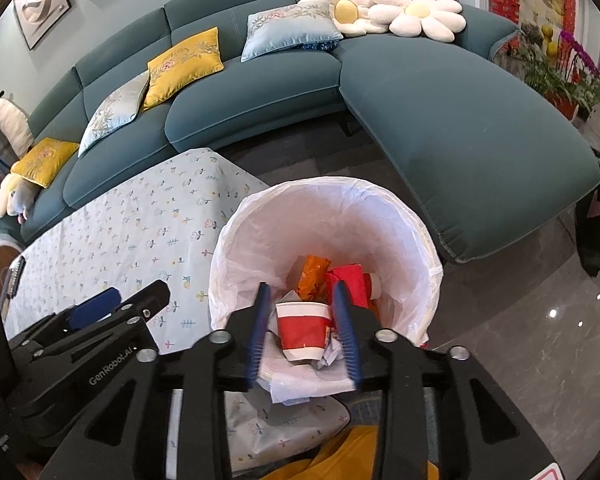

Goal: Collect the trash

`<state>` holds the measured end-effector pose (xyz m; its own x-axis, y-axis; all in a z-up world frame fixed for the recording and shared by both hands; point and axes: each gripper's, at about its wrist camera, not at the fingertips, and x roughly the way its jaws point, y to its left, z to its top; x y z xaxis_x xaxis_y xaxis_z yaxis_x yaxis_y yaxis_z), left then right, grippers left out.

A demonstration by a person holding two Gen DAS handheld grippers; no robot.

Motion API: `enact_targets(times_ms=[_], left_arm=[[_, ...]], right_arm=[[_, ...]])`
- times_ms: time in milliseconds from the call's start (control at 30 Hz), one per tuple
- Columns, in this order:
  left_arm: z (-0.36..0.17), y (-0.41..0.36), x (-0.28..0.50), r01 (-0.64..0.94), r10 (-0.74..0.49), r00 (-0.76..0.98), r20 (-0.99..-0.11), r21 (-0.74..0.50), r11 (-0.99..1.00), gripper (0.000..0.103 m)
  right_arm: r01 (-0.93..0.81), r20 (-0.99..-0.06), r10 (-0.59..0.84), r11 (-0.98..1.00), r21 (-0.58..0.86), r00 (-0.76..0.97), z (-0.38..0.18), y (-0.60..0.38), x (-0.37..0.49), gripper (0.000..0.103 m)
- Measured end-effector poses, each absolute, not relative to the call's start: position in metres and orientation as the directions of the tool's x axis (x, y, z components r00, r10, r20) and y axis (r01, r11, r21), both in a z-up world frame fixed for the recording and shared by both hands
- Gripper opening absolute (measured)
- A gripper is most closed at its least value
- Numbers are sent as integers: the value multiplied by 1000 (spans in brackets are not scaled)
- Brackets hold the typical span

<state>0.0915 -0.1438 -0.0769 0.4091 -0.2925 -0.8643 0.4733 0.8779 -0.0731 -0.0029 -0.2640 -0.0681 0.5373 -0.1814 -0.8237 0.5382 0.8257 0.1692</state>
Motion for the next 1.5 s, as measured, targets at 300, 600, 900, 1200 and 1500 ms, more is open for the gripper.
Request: enact_targets(times_ms=[300,600,900,1200,1500], left_arm=[[-76,-126,82,444,-264,441,-858,-47,895,71],[-82,-111,72,433,-236,468,-852,-11,901,78],[-89,-103,67,414,-217,474,-853,-2,910,84],[-95,-102,63,411,-201,482,-853,17,912,87],[-97,-103,61,406,-190,493,-849,32,913,88]], right_arm=[[543,-808,-245,833,108,536,-66,-255,-18,67],[512,-811,-260,857,56,524,-71,-242,-24,83],[510,-828,-266,860,28,493,-84,-233,-29,97],[521,-831,-268,853,31,488,-90,-232,-31,96],[521,-831,-268,853,29,486,-93,-231,-32,96]])
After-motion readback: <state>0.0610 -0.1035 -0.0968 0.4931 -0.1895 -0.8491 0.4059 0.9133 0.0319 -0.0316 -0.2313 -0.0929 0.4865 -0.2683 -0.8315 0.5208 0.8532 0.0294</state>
